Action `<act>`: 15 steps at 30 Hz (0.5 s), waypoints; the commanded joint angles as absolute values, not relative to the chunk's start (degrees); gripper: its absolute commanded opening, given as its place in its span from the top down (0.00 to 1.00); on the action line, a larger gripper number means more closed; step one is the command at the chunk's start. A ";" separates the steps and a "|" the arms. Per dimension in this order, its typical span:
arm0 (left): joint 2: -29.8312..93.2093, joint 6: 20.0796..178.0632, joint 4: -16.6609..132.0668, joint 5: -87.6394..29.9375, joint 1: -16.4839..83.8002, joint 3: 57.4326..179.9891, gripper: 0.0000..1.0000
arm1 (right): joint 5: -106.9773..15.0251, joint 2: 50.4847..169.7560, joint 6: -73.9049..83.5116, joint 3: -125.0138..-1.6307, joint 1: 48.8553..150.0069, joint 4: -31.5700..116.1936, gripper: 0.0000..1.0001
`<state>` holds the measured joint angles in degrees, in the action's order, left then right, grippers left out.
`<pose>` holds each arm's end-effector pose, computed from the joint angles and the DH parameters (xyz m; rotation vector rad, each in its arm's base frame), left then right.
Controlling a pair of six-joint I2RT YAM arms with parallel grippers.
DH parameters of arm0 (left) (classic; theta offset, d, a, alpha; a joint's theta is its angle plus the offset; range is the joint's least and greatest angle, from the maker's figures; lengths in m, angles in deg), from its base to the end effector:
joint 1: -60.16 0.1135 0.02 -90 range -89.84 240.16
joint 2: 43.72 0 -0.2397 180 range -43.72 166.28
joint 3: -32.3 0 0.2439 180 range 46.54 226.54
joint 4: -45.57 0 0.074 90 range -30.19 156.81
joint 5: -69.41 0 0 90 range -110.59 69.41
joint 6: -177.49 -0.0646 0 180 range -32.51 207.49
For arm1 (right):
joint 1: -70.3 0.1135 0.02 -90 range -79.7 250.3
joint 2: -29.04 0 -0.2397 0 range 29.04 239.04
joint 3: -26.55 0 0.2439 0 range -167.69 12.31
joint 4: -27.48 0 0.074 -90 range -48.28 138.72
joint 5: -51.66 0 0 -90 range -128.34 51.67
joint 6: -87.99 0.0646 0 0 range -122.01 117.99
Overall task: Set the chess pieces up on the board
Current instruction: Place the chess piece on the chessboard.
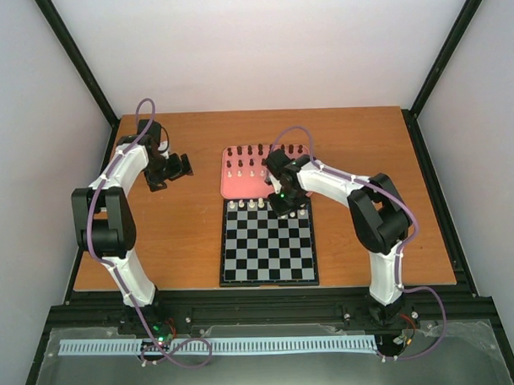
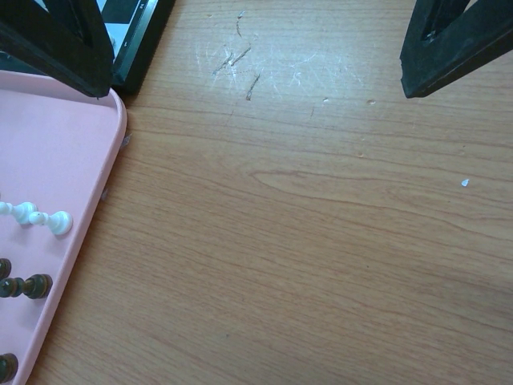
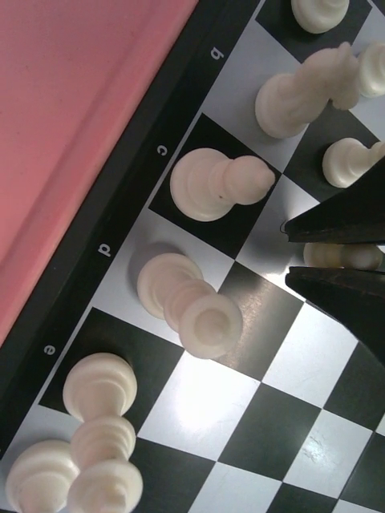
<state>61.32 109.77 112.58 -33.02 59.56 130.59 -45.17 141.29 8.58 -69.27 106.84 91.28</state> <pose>0.3626 -0.0177 0.1847 -0.4980 2.8388 -0.3891 0.2912 0.2254 0.1302 -0.6934 2.9406 0.2685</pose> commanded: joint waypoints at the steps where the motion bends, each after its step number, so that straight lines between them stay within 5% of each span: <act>1: 60.86 109.35 112.99 -32.99 59.45 131.95 0.00 | -43.87 142.40 9.16 -70.27 107.17 90.50 0.95; 15: 61.06 109.27 113.21 -32.94 59.45 132.16 0.00 | -43.49 143.39 8.99 -71.03 107.13 90.02 0.92</act>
<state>61.32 109.77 112.58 -33.02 59.56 130.59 -44.31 141.99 8.58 -69.40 106.84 90.93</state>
